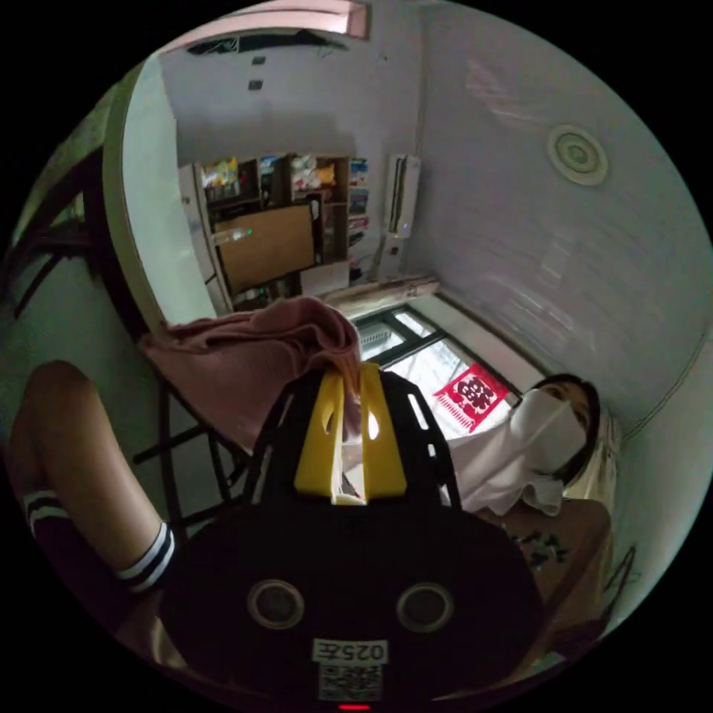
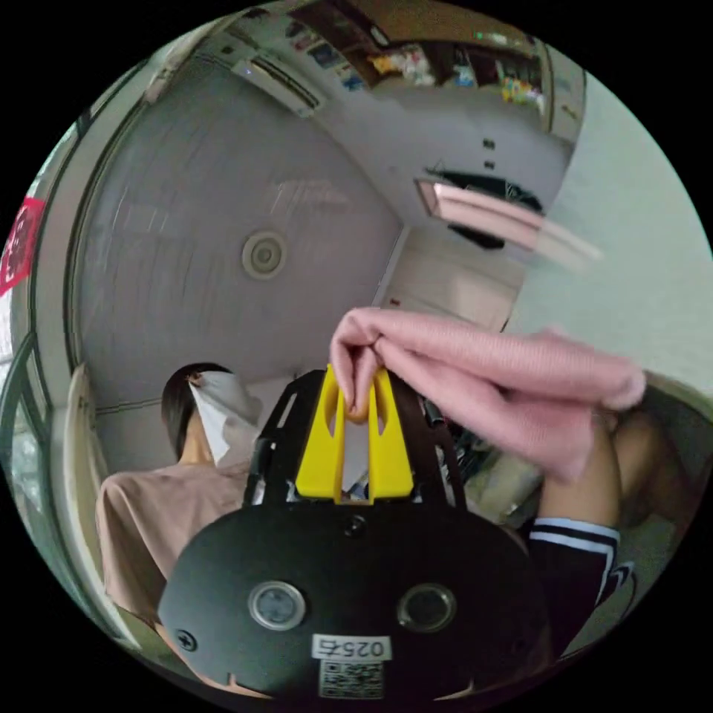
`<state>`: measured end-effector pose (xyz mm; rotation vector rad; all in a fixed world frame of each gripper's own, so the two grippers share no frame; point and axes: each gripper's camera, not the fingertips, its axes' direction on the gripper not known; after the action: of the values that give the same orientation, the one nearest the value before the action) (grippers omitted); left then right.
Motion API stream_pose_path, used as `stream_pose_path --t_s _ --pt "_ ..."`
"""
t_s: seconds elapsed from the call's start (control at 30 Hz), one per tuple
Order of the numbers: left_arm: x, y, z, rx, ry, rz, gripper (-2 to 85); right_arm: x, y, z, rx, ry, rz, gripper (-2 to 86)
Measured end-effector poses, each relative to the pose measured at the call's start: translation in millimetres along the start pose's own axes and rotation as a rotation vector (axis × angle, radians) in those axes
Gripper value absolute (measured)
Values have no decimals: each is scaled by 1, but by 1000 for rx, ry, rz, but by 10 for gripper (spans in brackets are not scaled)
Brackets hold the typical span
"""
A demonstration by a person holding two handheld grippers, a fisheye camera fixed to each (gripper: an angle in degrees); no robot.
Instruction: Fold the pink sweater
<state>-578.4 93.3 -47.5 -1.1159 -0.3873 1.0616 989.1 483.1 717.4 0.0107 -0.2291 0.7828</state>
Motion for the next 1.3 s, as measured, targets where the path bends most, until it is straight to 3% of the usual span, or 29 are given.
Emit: stream_pose_path --t_s 0.27,0.4,0.63,0.73,0.83,0.97,1.1,1.2,1.3 --pt "135 62 -105 370 -217 279 -9 123 -50 175 -458 -161 205 48" --pt "157 44 -138 446 -366 321 -9 192 -70 266 -611 -150 329 48" --pt "127 -123 -206 517 -603 247 -10 363 -159 466 -684 -74 408 48" --pt "126 -186 -210 568 -643 278 -9 406 -204 542 -713 -34 251 48" --pt "116 -218 -206 580 -765 291 -10 441 -217 587 -788 122 105 49" --pt "27 -213 -219 565 -891 45 -10 546 -174 620 -1018 606 1 49" --pt "-56 -170 -224 569 -892 -182 -10 647 -122 617 -1092 766 174 49" --pt "-72 -131 -215 586 -839 -185 -11 681 -89 613 -1127 916 110 50" --pt "-63 -111 -192 544 -915 -163 -11 693 -57 611 -1126 968 100 51"
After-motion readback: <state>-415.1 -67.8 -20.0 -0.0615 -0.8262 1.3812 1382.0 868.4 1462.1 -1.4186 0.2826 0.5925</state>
